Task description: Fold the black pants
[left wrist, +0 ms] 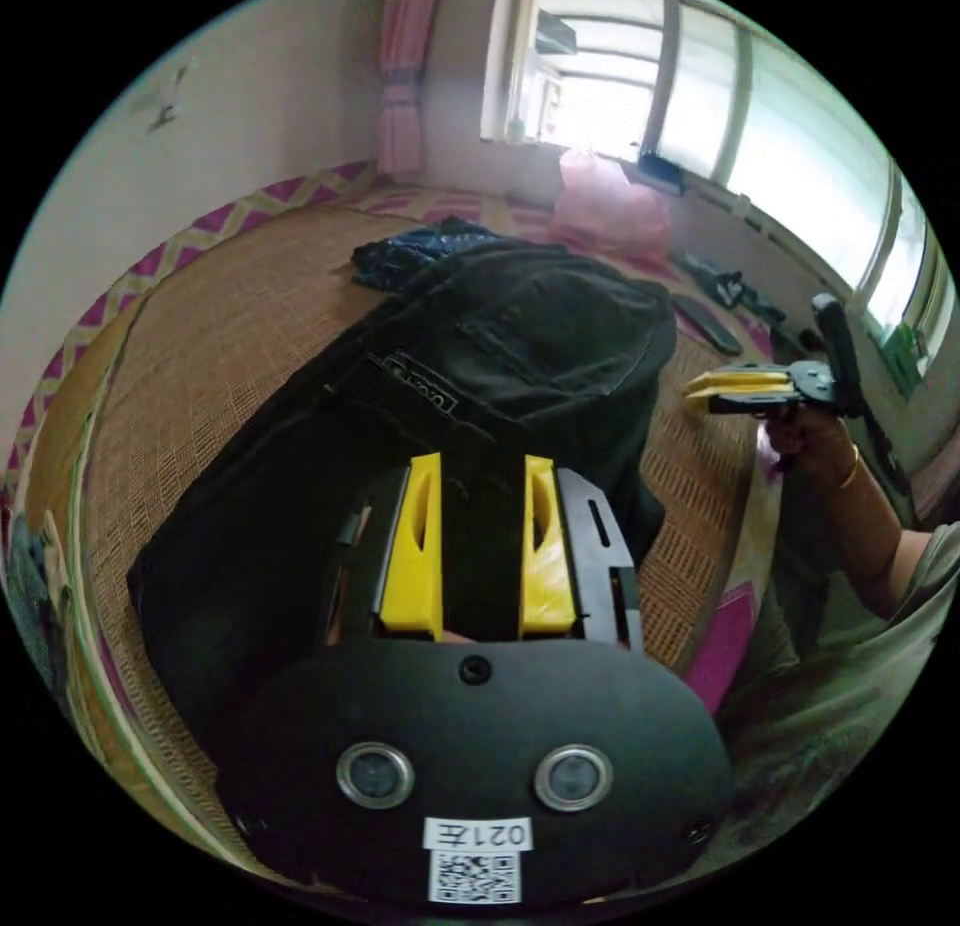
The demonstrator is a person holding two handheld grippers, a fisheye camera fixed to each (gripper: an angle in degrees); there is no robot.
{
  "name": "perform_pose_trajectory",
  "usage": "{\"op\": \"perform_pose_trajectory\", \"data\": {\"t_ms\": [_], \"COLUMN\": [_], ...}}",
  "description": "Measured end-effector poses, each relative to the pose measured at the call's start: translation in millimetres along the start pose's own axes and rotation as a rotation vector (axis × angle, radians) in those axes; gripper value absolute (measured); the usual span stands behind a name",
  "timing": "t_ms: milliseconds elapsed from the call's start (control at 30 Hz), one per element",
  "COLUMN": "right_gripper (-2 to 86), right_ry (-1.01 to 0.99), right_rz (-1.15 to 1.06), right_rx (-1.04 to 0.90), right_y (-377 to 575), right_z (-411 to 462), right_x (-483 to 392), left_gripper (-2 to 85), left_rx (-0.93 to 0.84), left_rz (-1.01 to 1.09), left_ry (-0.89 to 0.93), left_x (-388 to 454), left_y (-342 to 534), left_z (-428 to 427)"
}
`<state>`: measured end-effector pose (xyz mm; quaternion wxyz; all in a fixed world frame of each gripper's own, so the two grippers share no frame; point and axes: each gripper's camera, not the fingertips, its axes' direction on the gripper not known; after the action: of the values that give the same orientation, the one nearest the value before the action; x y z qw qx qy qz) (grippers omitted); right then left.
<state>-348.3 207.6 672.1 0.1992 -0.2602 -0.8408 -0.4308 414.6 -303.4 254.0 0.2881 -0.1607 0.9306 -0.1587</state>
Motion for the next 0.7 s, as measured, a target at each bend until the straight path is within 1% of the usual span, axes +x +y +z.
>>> {"op": "perform_pose_trajectory", "data": {"t_ms": [67,133,200,233,267,300,333,367,400,467,500,567,600,667,700], "right_gripper": [7.1,7.0,6.8,6.6,6.5,6.4,6.2,5.9,5.7,4.4,3.8,1.6,1.2,-0.2,-0.4], "right_ry": [0.006,0.02,0.016,0.017,0.019,0.019,0.016,0.015,0.013,0.013,0.013,0.004,0.0,-0.018,-0.014], "right_rz": [0.024,0.037,0.04,0.043,0.045,0.045,0.046,0.047,0.047,0.058,0.062,0.078,0.082,0.089,0.092], "right_rx": [0.031,0.046,0.035,0.022,0.013,0.009,0.002,-0.002,-0.004,-0.009,-0.01,-0.01,-0.01,-0.014,-0.016], "right_y": [5.6,7.4,6.2,4.8,3.5,3.0,2.0,1.2,0.8,-0.9,-1.2,-2.7,-3.0,-5.3,-6.1], "right_z": [-6.0,-8.1,-6.1,-3.8,-2.0,-1.2,0.3,1.2,1.8,3.5,3.7,4.6,4.8,6.5,7.2], "right_x": [-1.0,-2.2,-3.4,-4.3,-5.6,-6.3,-7.5,-8.8,-9.6,-11.4,-11.6,-12.5,-12.6,-14.9,-16.0], "left_gripper": [11.0,9.2,5.4,1.8,0.7,0.1,-0.3,-0.6,-0.7,-0.8,-0.9,-0.9,-0.9,-0.9,-0.9], "left_rx": [-0.031,-0.014,0.054,0.113,0.19,0.239,0.319,0.384,0.414,0.5,0.513,0.543,0.55,0.561,0.554], "left_rz": [0.024,-0.006,-0.071,-0.128,-0.189,-0.214,-0.252,-0.291,-0.312,-0.396,-0.425,-0.575,-0.618,-0.769,-0.809], "left_ry": [-0.052,-0.045,0.021,0.093,0.157,0.174,0.195,0.184,0.164,0.065,0.034,-0.088,-0.114,-0.197,-0.216], "left_x": [-12.2,-30.5,-58.1,-82.5,-110.4,-125.2,-155.5,-188.3,-205.0,-273.5,-290.2,-360.8,-377.6,-436.0,-448.9], "left_y": [-4.9,-5.1,-1.7,3.8,13.3,19.9,34.5,53.4,64.7,119.9,135.4,210.5,231.4,313.2,332.7], "left_z": [7.0,1.0,-18.0,-37.1,-62.2,-78.0,-111.7,-149.3,-169.0,-247.2,-264.8,-330.4,-344.1,-381.2,-385.5]}}
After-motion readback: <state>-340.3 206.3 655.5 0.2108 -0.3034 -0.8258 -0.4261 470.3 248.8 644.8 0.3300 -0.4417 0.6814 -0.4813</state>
